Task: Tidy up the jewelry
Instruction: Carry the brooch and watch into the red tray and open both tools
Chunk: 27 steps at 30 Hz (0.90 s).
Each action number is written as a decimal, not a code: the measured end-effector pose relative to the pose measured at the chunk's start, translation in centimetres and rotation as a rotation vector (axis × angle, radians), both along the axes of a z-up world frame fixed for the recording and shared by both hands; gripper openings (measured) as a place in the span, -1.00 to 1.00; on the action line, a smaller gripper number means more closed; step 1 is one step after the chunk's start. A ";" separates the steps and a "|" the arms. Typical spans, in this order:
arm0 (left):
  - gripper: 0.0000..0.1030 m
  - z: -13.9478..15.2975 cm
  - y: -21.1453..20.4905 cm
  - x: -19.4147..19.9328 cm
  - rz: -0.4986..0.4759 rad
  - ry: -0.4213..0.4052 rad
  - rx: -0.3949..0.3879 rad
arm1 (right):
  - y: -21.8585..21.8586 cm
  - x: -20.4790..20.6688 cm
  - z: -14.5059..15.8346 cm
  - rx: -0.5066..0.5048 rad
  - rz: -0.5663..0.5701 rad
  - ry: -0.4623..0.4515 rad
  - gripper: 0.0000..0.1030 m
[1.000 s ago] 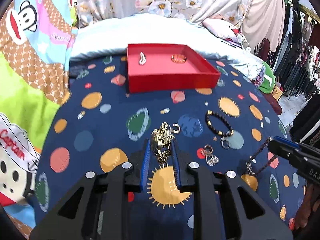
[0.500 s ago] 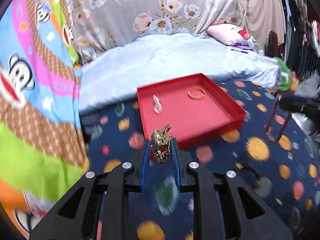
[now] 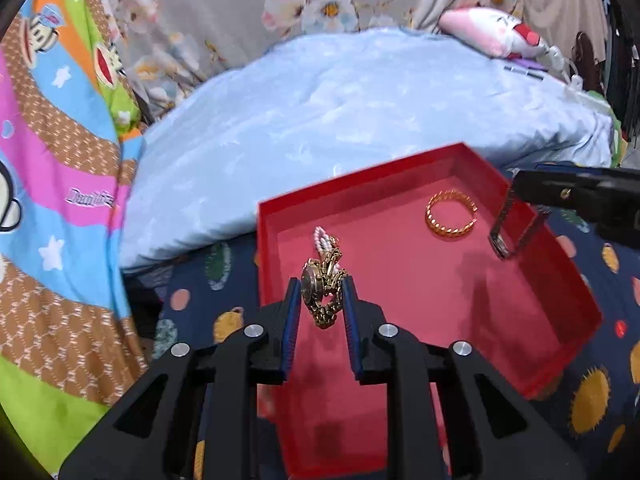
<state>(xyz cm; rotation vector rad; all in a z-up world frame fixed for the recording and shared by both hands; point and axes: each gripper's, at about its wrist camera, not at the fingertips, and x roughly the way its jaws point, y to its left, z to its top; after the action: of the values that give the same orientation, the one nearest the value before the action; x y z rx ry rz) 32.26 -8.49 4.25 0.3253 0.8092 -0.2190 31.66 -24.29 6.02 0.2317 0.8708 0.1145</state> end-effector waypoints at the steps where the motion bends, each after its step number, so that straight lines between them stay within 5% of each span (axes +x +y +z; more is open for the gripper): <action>1: -0.61 -0.5 -0.2 0.4 0.005 0.013 0.006 | 0.0 0.7 -0.8 0.006 0.002 0.016 -0.55; 3: -0.61 -1.5 -0.5 1.1 0.012 0.031 0.024 | 0.1 1.4 -1.9 -0.001 0.011 0.037 -0.91; 15: -0.58 -4.5 -1.4 1.0 0.007 0.114 0.072 | 0.0 0.6 -4.8 -0.041 0.045 0.108 -0.89; 16: -0.52 -4.6 -1.5 1.0 0.011 0.119 0.075 | 0.2 0.5 -4.8 -0.035 0.053 0.109 -0.88; 19: 0.14 -4.9 -1.4 1.2 0.050 0.121 0.083 | 1.4 0.6 -4.6 -0.026 0.078 0.104 -0.87; 23: 0.35 -4.0 -0.3 0.8 0.088 0.093 0.019 | 2.6 1.1 -4.7 -0.032 0.092 0.100 -0.87; 27: 0.35 -2.2 1.7 -0.2 0.119 0.075 -0.077 | 3.3 1.8 -5.2 -0.013 0.100 0.114 -0.87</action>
<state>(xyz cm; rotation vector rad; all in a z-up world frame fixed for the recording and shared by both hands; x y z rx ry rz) 32.04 -6.78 2.05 0.1963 0.8893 -0.1515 33.47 -21.03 0.80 0.1840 0.9969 0.1898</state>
